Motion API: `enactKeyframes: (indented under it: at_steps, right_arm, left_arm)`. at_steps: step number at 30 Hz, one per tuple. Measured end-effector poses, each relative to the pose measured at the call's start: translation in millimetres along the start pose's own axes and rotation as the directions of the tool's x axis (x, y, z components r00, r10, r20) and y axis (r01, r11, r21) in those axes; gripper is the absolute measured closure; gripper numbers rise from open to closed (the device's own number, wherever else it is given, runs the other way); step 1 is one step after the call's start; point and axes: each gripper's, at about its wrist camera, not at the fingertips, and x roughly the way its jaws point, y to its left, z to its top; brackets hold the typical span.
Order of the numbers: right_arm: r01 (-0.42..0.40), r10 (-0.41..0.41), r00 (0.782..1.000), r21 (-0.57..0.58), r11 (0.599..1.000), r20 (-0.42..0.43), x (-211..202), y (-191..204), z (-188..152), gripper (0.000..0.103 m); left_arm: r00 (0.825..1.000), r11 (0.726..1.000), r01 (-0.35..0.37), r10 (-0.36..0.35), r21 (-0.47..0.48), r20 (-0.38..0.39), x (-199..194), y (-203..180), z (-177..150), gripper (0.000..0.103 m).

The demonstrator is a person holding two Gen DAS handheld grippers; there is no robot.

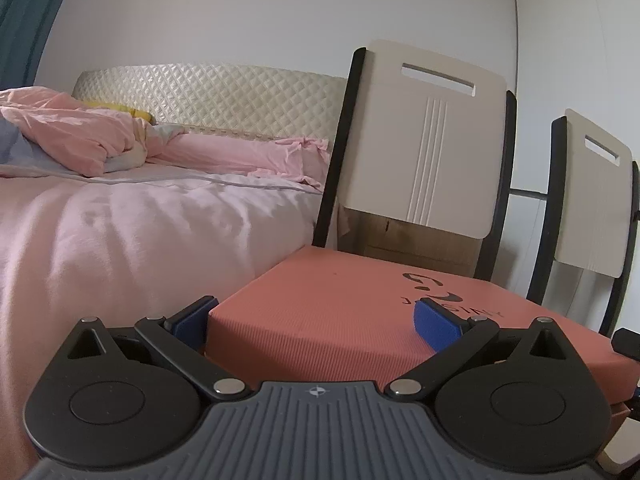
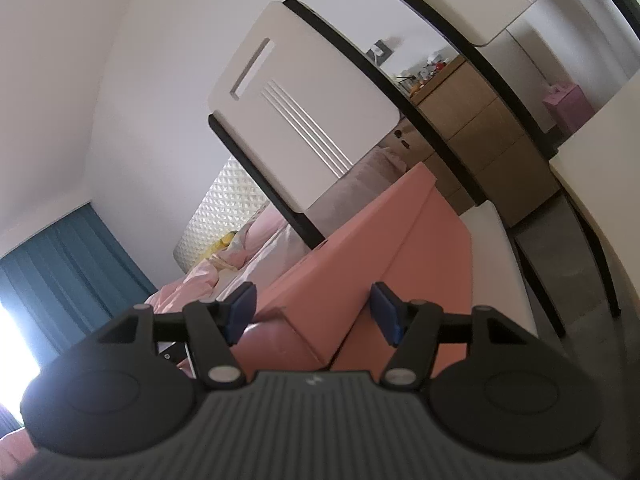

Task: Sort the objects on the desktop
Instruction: 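Push the pink lid flat onto the box with the left gripper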

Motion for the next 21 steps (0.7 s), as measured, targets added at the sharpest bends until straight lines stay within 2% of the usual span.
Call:
enactKeyframes:
  at_steps: [10,21]
  right_arm:
    - [-0.017,0.017,0.999,-0.011,1.0,-0.029,-12.0,2.1,0.5,0.039]
    - [0.058,-0.06,0.993,-0.025,0.998,-0.099,-4.5,-1.9,-0.8,0.04]
  left_arm:
    - [1.0,1.0,-0.003,0.003,-0.002,0.003,-13.9,-0.9,-4.7,0.0]
    - [0.998,0.998,-0.037,0.039,0.049,-0.05,-4.3,-9.5,-7.2,0.0]
